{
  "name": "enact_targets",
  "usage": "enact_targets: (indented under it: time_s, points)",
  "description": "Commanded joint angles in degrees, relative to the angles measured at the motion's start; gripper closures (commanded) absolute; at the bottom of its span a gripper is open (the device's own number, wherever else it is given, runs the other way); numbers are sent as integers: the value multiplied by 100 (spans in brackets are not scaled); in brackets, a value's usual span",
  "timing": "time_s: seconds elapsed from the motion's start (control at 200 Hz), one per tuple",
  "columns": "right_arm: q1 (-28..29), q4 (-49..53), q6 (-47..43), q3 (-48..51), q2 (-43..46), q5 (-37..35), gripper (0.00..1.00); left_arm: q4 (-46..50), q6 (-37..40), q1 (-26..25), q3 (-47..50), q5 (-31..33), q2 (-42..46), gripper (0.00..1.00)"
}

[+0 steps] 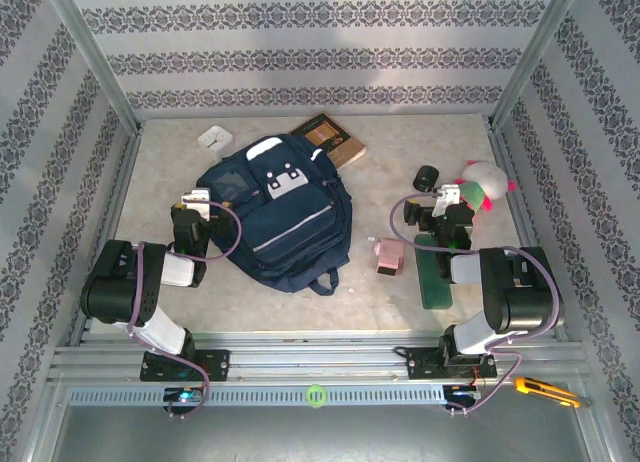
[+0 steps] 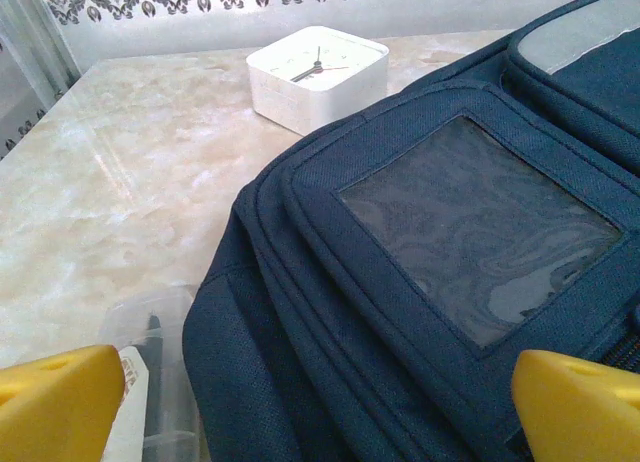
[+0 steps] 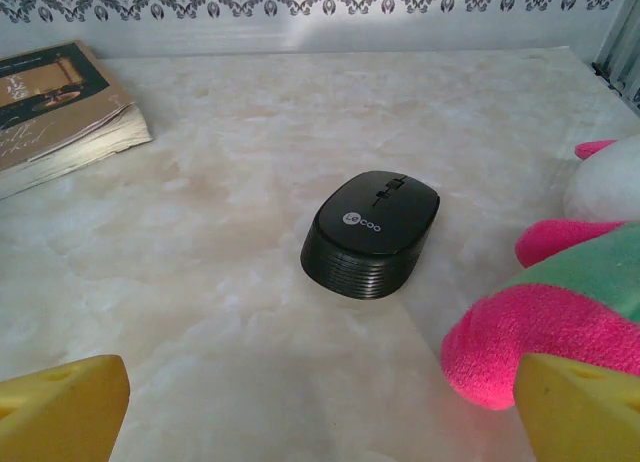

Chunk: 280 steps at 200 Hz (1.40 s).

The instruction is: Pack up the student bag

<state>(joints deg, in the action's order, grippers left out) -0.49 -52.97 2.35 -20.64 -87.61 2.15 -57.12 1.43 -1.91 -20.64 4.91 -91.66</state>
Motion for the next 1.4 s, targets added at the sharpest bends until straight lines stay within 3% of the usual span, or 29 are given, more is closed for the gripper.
enact_targets:
  time_s: [0.0,0.65,1.199,1.274,1.394]
  points:
    - [49,-95,-57,-98,7,-59,2,-54,91,-29,-1,-323,33,1]
    - [5,-91,-22,-106,1,40,2,136,33,44,-82,-491,42,1]
    - [-5,51,17,-173,98,-5,2,7,-82,42,24,-122,173,0]
    - [32,927,-106,-411,667,219,2,673,-40,0,-46,-117,744,2]
    - [249,4494,665,-1957,1541,-551,2,3602,-708,-33,-1050,-461,2043,13]
